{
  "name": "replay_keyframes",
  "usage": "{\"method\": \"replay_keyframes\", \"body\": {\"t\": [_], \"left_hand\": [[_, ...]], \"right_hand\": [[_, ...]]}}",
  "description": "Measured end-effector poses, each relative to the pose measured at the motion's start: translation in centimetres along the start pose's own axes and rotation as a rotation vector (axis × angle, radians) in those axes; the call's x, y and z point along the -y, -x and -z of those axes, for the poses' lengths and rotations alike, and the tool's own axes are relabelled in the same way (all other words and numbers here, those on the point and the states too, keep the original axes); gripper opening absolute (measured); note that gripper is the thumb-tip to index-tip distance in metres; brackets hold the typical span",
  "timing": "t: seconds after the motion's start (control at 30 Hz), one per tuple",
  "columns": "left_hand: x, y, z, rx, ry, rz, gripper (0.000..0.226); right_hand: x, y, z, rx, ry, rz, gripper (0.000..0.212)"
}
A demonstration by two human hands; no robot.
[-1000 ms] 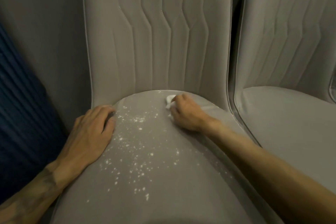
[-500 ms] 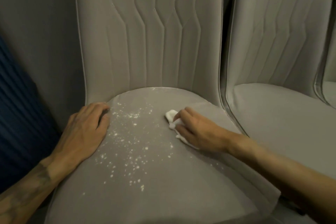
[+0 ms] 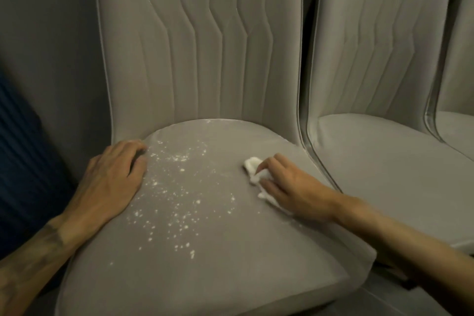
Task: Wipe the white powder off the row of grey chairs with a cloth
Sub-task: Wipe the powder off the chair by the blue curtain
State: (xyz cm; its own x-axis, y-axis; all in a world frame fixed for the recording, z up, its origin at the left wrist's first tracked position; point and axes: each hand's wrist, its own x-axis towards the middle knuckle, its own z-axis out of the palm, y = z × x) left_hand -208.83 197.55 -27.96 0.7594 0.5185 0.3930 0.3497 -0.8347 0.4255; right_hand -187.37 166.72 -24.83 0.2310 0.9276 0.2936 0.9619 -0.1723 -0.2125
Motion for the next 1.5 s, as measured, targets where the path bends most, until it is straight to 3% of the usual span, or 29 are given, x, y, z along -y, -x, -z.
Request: {"method": "replay_keyframes", "body": {"t": [0.17, 0.27, 0.4, 0.5, 0.6, 0.7, 0.8, 0.93, 1.0, 1.1, 1.2, 1.27, 1.37, 1.5], "left_hand": [[-0.2, 0.0, 0.1, 0.001, -0.009, 0.015, 0.022], [-0.2, -0.1, 0.2, 0.014, -0.009, 0.016, 0.033], [-0.2, 0.0, 0.0, 0.009, 0.001, 0.023, 0.020], [-0.3, 0.0, 0.0, 0.000, 0.000, 0.024, 0.019], [-0.1, 0.0, 0.0, -0.020, -0.018, 0.013, 0.017], [-0.3, 0.0, 0.0, -0.018, -0.018, 0.005, 0.017], [-0.3, 0.0, 0.1, -0.001, -0.009, 0.002, 0.027], [-0.6, 0.0, 0.2, -0.009, 0.000, 0.025, 0.022], [-0.6, 0.0, 0.2, -0.016, -0.013, 0.017, 0.021], [-0.6, 0.0, 0.3, 0.001, -0.011, 0.008, 0.025], [-0.6, 0.0, 0.3, 0.022, -0.014, 0.017, 0.023], [-0.6, 0.0, 0.3, 0.018, -0.016, 0.015, 0.025], [-0.5, 0.0, 0.3, 0.023, -0.007, 0.010, 0.025], [-0.6, 0.0, 0.5, 0.035, -0.013, 0.007, 0.034]], "right_hand": [[-4.7, -2.7, 0.6, -0.095, 0.080, -0.384, 0.026], [-0.5, -1.3, -0.3, -0.104, 0.046, -0.241, 0.020], [1.5, 1.9, 0.6, 0.011, 0.020, 0.006, 0.020], [-2.5, 1.5, 1.3, -0.067, 0.056, -0.177, 0.022], [-1.2, 1.0, 0.6, -0.124, 0.080, -0.273, 0.018], [3.5, 2.3, -0.2, -0.066, -0.005, -0.118, 0.016], [3.4, 3.4, 0.5, -0.003, 0.019, -0.012, 0.024], [-0.3, 4.1, 1.2, -0.129, 0.116, -0.293, 0.024], [1.3, 4.2, 0.5, -0.194, 0.130, -0.371, 0.023], [6.5, 4.6, -0.8, -0.162, -0.001, -0.174, 0.018], [6.4, 4.9, 0.0, -0.114, 0.003, -0.037, 0.021], [3.2, 5.5, 0.9, -0.141, 0.088, -0.104, 0.024], [0.1, 6.9, 1.7, -0.241, 0.112, -0.364, 0.016], [6.6, 6.6, -0.4, -0.222, -0.010, -0.227, 0.016]]}}
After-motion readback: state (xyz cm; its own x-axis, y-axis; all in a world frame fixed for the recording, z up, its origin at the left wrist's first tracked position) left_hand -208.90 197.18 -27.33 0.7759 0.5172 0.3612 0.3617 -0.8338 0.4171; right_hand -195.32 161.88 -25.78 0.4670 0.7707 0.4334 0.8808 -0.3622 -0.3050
